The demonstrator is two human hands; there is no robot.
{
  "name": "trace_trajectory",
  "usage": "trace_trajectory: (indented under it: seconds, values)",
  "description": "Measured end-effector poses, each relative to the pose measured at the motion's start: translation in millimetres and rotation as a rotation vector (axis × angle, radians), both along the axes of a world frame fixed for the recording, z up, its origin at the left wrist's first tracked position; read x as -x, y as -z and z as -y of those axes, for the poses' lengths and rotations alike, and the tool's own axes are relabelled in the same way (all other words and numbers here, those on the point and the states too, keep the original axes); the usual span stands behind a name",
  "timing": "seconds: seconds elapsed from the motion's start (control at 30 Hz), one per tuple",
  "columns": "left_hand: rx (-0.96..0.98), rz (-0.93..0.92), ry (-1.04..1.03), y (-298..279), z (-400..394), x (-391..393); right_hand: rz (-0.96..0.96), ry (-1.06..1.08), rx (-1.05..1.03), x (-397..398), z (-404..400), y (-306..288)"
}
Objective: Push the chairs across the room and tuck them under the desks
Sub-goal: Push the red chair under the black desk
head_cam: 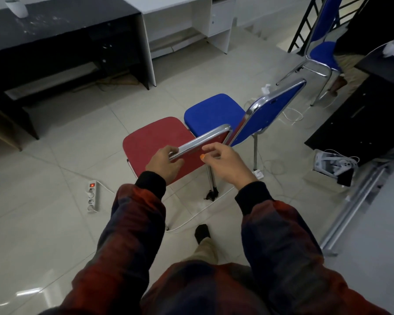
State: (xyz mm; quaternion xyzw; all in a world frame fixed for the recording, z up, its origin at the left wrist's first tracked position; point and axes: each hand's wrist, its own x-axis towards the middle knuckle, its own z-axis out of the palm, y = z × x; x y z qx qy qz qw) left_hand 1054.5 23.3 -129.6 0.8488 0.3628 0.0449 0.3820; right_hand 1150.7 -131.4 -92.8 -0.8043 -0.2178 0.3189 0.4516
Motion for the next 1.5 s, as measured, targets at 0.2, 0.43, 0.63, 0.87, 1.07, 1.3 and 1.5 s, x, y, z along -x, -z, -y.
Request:
trace_trajectory:
  seconds: [0.2, 0.43, 0.63, 0.87, 1.07, 1.3, 1.5]
  values:
    - [-0.091, -0.325, 0.142, 7.7, -11.2, -68.7, 0.047, -0.063, 0.076, -65.6, -11.9, 3.3]
    - [0.157, -0.532, 0.171, 16.1, -32.7, -109.5, 0.408, -0.287, 0.293, -123.8, -53.2, 27.3]
    - [0.166, -0.54, 0.092, 36.1, -40.4, -115.9, 0.312, -0.45, 0.499, -149.3, -75.9, 46.7]
    - [0.105, -0.503, 0.012, 38.4, -43.4, -111.7, 0.455, -0.596, 0.515, -167.8, -92.8, 53.9]
    - [-0.292, -0.461, -0.316, 30.8, -18.1, -107.7, 0.521, -0.665, 0.446, -174.9, -86.5, 58.8]
    - [-0.322, -0.577, -0.549, 18.4, 34.0, -104.2, 0.536, -0.823, 0.349, -183.0, -56.0, 56.3]
    - [-0.247, -0.486, -0.505, 16.5, 73.2, -82.1, 0.594, -0.949, 0.253, -183.4, -20.8, 68.6]
